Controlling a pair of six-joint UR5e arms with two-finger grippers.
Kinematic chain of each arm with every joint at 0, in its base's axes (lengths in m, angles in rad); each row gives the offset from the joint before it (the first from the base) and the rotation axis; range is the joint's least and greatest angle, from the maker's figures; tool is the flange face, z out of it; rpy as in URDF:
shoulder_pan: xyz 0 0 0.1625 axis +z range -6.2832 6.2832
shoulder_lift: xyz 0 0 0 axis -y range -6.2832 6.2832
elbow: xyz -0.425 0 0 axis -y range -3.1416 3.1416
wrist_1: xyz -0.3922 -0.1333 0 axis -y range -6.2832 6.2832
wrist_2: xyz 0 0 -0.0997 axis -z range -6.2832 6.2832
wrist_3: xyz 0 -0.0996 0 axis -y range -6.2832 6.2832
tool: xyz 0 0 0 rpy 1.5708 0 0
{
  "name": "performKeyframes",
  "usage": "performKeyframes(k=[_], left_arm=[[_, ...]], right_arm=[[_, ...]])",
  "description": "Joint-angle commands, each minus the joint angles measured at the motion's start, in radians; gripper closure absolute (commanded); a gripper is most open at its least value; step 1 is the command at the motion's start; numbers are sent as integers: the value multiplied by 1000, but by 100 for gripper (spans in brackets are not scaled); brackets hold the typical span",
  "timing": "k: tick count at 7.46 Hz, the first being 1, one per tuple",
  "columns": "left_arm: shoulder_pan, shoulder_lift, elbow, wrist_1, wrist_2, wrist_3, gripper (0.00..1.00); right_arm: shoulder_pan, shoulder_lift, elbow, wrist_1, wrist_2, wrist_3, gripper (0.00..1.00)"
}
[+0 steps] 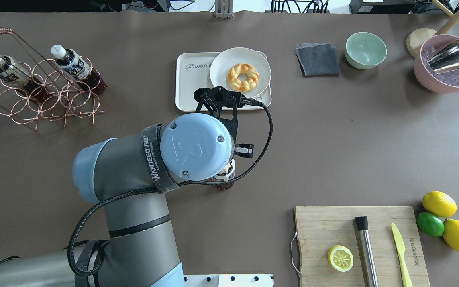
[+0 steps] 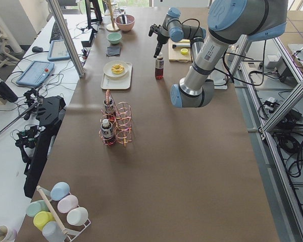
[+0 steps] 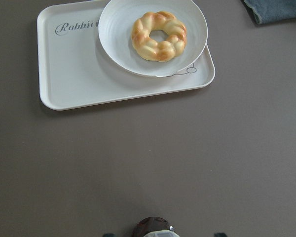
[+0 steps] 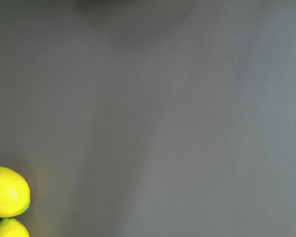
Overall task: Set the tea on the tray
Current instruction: 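Carry the bottle to the table center and set it upright with the left gripper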
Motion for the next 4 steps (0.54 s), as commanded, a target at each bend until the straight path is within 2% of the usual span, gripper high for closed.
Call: performKeyframes(k=[1,2,3,4], left_arm=[[-8,2,-51,9,-2,1,8],[-31,17,-96,23,-5,2,8],[-63,99,-183,34,-11,11,6],[-138,115,-197,37,-82,11,6]], right_arm=[[-3,72,19,1,34,61,0],[-35,115,41,1,79,174,0],[-123,142,104,-1,103,316,0],[-192,174,171,-1,101,492,0]])
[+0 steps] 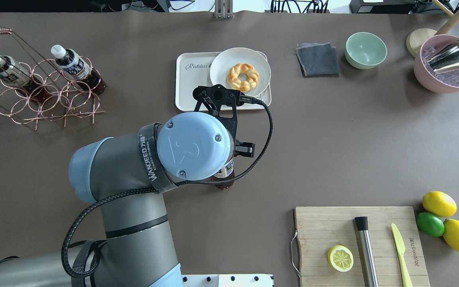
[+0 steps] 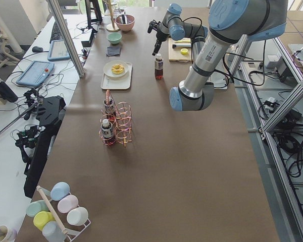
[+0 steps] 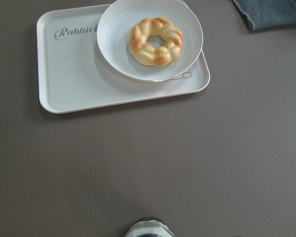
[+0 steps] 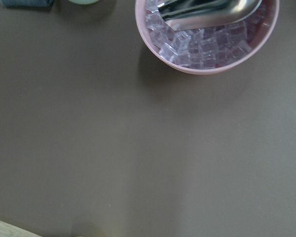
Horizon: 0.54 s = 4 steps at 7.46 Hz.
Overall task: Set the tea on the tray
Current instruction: 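Open the left gripper and withdraw it while the right arm reaches toward the bottle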
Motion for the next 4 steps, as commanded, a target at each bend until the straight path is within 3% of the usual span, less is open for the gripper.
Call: performKeyframes(k=[1,3,4], left_arm=[[-192,73,-74,13,-221,29,5],[-306,296,-216,11,-321,261,4],[-387,367,-258,9,-408,288,4]], right_arm=[[-180,75,147,-1,19,371,0],[-361,180,253,1,-6,708,0],[-466,277,255,1,-58,863,0]])
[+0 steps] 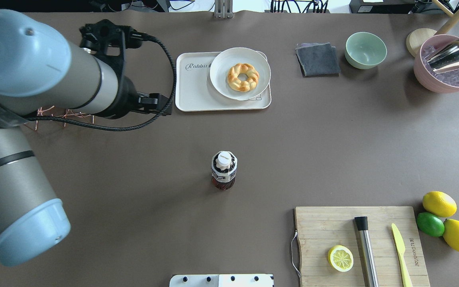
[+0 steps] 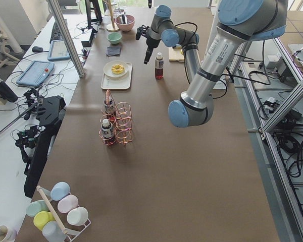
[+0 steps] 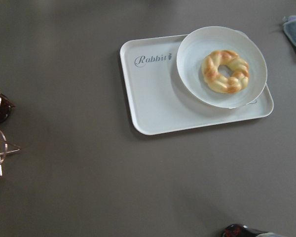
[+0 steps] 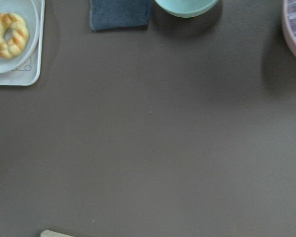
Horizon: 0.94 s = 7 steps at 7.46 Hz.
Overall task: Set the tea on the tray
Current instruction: 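Open the left gripper and withdraw it while the right arm reaches toward the bottle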
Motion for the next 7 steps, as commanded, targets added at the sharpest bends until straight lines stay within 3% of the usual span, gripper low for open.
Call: performKeyframes(k=[1,3,5,7], left_arm=[[-209,207,-97,-2,-193,181,4],[-361,332,-94,-5,-319,350,4],[-446,443,-111,-14,-352,412,4],[-471,472,-91,-41,-364,410,4]], right_arm=[[-307,246,46,0,-176,421,0],[-554,401,32,-1,-415,671,0],[-690,584,-46,-4,-510,909,0],[-802,618,-85,-12,-656,914,0]])
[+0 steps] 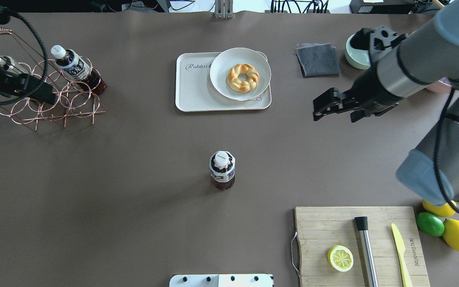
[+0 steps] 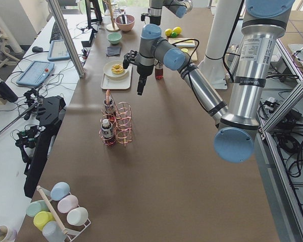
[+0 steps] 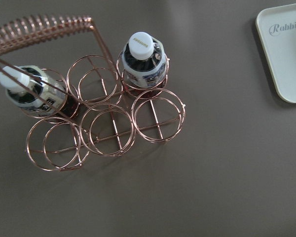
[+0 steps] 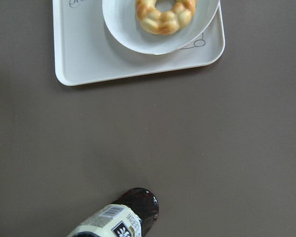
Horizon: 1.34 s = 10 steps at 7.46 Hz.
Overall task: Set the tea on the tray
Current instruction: 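Lower the right gripper over the bottle cap and grasp the bottle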
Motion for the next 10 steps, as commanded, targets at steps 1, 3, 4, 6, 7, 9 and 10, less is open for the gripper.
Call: performKeyframes(k=[1,3,4,6,7,9,10], left_arm=[[-26,34,25,-30,-13,7,4],[-28,34,25,-31,-13,0,4],[-28,35,25,-31,-13,-4,4],[-29,67,11,-32,-15,-5,3],[-29,66,14,-32,-13,-5,3],[-31,66,18,-41,-15,-7,3],[-31,66,20,-43,-15,-7,3]], right_arm=[[-125,83,-81,-4,-134,48,0],[-138,131,-98,-6,-132,65,1],[-139,143,-111,-6,-132,65,1],[-148,177,-158,-18,-134,65,6],[-148,175,-149,-62,-144,58,16],[-148,221,-138,-168,-184,50,45],[-148,229,-138,-176,-190,50,47]])
